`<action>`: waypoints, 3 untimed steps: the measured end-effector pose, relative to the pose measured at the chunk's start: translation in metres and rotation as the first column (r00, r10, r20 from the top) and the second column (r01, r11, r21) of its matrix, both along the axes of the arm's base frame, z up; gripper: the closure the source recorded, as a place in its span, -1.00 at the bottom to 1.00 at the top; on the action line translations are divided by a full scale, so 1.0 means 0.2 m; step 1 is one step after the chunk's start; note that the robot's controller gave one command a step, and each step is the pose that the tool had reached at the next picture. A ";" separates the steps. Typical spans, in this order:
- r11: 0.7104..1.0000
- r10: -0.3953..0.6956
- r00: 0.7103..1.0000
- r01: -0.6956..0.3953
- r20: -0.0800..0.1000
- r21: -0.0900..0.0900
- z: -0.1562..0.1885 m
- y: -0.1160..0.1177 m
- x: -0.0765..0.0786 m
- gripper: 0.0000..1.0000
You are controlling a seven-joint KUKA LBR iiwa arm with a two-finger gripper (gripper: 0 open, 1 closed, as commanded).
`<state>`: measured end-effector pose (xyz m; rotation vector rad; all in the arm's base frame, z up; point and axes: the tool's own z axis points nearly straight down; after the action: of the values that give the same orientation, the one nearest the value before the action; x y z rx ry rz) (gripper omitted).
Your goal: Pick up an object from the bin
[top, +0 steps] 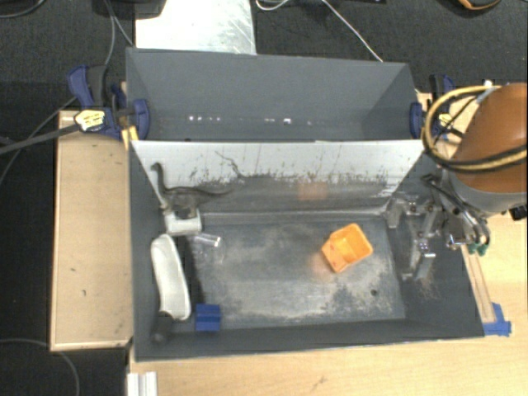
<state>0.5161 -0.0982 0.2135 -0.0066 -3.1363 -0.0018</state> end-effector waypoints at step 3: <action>0.955 0.298 0.954 -0.298 0.015 -0.004 -0.26 0.19 0.37 -1.00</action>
Offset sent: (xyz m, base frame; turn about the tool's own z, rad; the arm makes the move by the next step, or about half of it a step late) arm 0.0631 0.0254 -0.1435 -0.5012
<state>0.5891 -0.0595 0.1623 0.4688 -3.1170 0.0014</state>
